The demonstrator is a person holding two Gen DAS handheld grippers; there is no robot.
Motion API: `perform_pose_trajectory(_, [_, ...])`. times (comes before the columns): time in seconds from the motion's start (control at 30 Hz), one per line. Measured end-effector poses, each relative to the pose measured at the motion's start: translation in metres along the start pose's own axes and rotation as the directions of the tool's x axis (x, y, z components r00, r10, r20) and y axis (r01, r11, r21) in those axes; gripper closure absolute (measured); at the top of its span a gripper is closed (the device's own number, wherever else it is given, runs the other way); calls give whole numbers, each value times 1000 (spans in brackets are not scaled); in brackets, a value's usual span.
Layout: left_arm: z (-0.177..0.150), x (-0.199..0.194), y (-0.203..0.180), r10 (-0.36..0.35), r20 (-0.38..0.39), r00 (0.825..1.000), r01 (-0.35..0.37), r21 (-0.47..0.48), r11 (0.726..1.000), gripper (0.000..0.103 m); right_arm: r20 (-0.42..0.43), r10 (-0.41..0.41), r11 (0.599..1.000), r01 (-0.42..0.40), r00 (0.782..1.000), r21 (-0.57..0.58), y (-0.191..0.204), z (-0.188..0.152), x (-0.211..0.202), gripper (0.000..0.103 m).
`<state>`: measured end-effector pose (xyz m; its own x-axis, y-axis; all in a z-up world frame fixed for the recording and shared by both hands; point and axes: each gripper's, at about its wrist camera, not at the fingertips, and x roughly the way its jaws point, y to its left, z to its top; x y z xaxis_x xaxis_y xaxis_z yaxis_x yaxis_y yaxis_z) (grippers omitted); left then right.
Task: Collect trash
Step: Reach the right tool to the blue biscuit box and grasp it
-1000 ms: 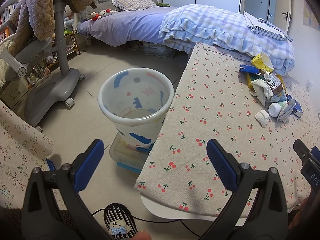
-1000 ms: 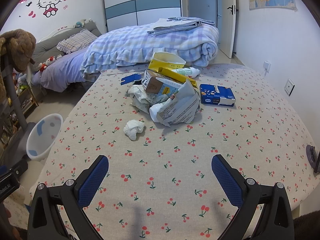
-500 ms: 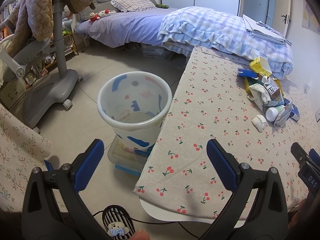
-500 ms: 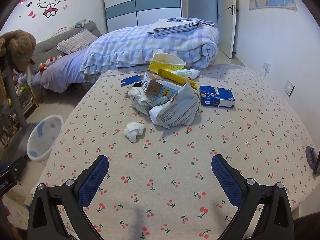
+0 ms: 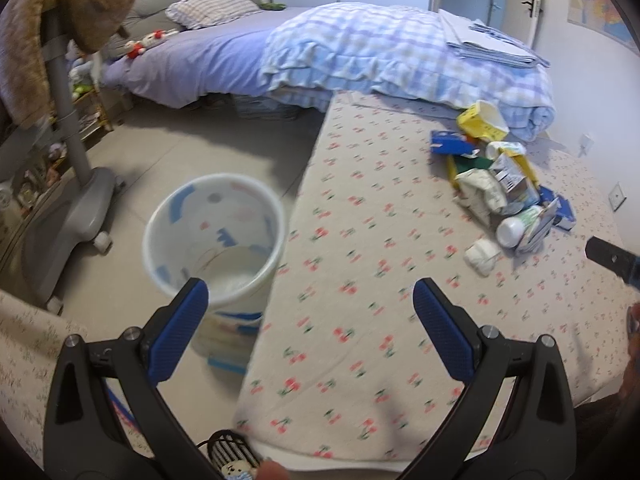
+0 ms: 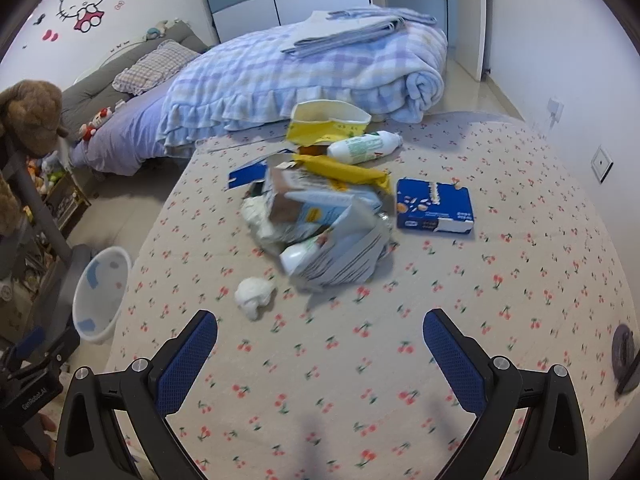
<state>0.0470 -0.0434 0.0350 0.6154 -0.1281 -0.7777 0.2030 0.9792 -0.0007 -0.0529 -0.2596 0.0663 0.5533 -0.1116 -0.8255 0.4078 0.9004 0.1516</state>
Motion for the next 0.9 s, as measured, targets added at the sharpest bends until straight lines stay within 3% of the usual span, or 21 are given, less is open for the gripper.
perform_pose_trajectory(0.23, [25,13,-32,-147,-23,989,148,38,988,1,-61,-63,994,68,996,87,-67,48,25,0])
perform_pose_trajectory(0.43, [47,35,-72,-240,-62,969,245,94,965,1,-130,-28,977,54,991,205,-116,70,69,0])
perform_pose_trajectory(0.6, [68,57,-101,-271,-79,959,280,152,948,1,-170,15,974,24,985,224,-125,80,102,0])
perform_pose_trajectory(0.9, [90,95,-122,-298,-117,947,313,131,941,1,-231,16,979,32,973,204,-124,93,150,0])
